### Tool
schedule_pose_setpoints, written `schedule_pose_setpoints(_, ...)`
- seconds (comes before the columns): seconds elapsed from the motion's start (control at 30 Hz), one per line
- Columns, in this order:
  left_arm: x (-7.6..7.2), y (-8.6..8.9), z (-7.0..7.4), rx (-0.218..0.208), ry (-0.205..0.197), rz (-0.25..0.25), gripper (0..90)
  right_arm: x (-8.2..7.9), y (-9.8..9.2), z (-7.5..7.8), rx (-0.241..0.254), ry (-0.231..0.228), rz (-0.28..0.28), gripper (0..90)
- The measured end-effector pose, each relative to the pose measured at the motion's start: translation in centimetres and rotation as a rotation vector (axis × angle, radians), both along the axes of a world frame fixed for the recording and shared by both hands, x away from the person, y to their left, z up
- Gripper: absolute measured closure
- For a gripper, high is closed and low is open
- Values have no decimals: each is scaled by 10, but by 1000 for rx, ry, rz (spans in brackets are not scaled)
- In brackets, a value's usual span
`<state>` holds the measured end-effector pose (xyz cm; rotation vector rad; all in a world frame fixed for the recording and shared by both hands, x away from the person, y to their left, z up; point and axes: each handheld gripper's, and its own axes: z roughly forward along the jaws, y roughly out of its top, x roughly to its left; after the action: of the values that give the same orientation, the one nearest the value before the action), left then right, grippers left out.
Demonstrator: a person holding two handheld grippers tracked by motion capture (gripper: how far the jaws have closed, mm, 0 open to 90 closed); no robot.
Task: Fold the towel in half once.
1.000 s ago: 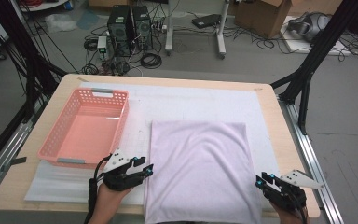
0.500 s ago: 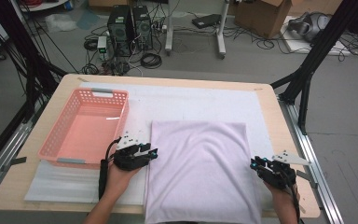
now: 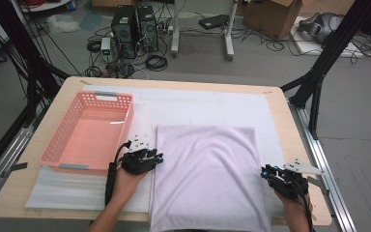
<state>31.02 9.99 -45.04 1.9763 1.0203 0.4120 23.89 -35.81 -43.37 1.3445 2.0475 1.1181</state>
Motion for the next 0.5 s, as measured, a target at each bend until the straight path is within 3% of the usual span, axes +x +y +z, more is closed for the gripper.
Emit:
schedule_pose_setpoints(0.07,-1,-4,0,45,-18,3,764,0,0,-1,-2,0,1,738)
schedule_pose_setpoints(0.1,-1,-5,1,59,-19,6,855,0,0,-1,-2,-1,1,738)
schedule_pose_setpoints(0.17,1,-5,1,57,-25,61,864,0,0,-1,-1,5,-1,738)
schedule_pose_setpoints(0.2,2,-3,1,62,-33,89,866,0,0,-1,-1,4,-2,738)
schedule_pose_setpoints(0.27,4,1,1,23,-12,110,863,0,-1,-1,-1,4,-5,739)
schedule_pose_setpoints(0.4,1,1,1,38,-32,127,786,0,-4,-1,-1,0,-22,738)
schedule_pose_setpoints(0.5,2,5,1,-10,-18,126,716,4,-4,-1,5,10,-35,747)
